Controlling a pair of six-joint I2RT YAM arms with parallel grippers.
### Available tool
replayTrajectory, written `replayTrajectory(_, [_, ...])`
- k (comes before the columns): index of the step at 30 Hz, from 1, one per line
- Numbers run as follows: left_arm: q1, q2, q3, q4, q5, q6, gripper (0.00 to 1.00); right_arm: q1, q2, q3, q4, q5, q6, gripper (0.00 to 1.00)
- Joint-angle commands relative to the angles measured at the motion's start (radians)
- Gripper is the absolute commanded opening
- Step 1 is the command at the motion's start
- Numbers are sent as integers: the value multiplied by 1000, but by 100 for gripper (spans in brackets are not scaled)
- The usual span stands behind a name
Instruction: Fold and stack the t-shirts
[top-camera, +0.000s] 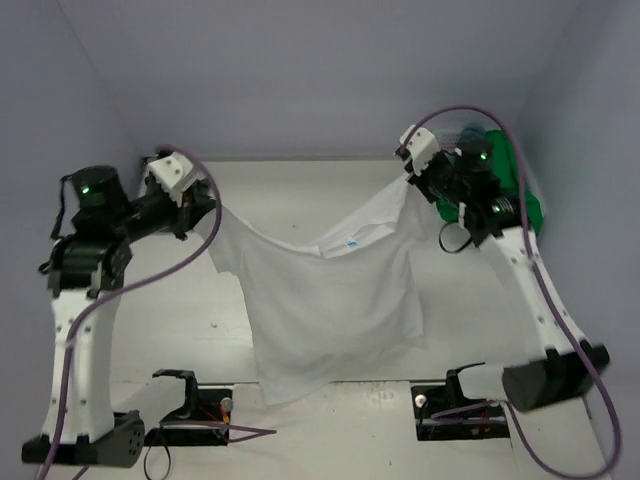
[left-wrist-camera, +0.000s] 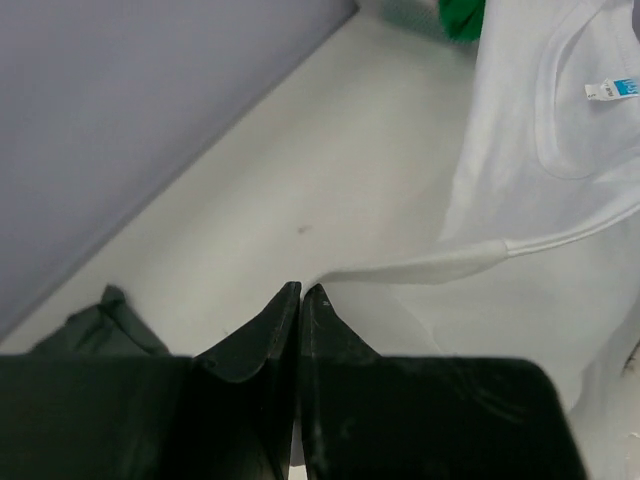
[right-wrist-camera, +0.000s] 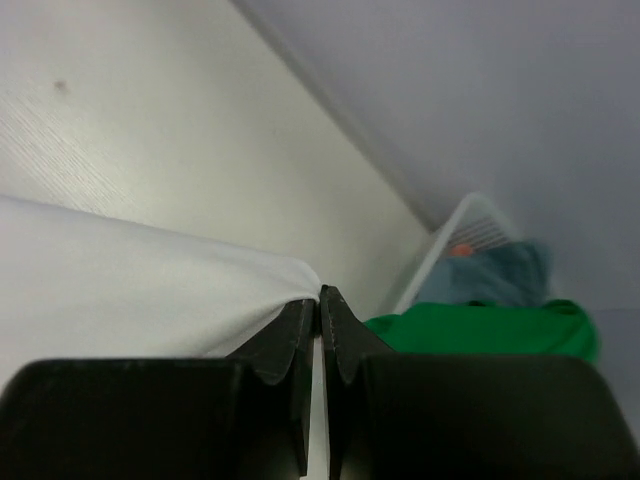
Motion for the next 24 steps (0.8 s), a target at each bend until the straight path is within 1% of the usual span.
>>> replayTrajectory(1, [2,167,-68,199,-128,50,0,-125,256,64,144,-208,25,0])
replayTrajectory(2, [4,236,-76,216,-163,56,0,-150,313,98,152,-242,37,0])
replayTrajectory(3, [2,273,-79,250,-181,67,0,-151,428,168,152,-250,41,0])
replayTrajectory(4, [5,307,-82,267,-197,73,0,-151,485,202,151,-247,45,0])
replayTrajectory(5, [7,371,-84,284,-226,73,0,-151,584,238,150,-247,48,0])
replayTrajectory(6, [12,402,-85,325,-243,68,0,-150,632,273,144,-244,52,0])
replayTrajectory(7, [13,462,-84,342,-260,68,0,-148,683,352,132,-241,54,0])
replayTrajectory(8, [15,487,-79,353,-292,70,0,-147,767,385,114,-239,60,0])
replayTrajectory(9, [15,514,-72,376,-316,70,0,-145,803,442,106,-238,61,0])
replayTrajectory(11, [21,577,-66,393,-350,67,0,-139,890,480,95,-227,61,0])
replayTrajectory(13, [22,609,-65,420,-390,62,0,-121,938,520,92,-212,60,0])
replayTrajectory(16, [22,654,-76,445,-396,51,0,-81,1008,539,91,-180,54,0])
replayTrajectory(19, [22,663,-96,483,-400,13,0,-41,1071,551,107,-149,60,0])
replayTrajectory(22, [22,668,-115,513,-401,-2,0,5,1094,533,187,-62,97,0])
replayTrajectory(23, [22,672,-116,514,-407,-5,0,19,1099,511,209,-24,103,2])
replayTrajectory(24, [22,674,-118,513,-409,-5,0,36,1102,502,233,79,110,6])
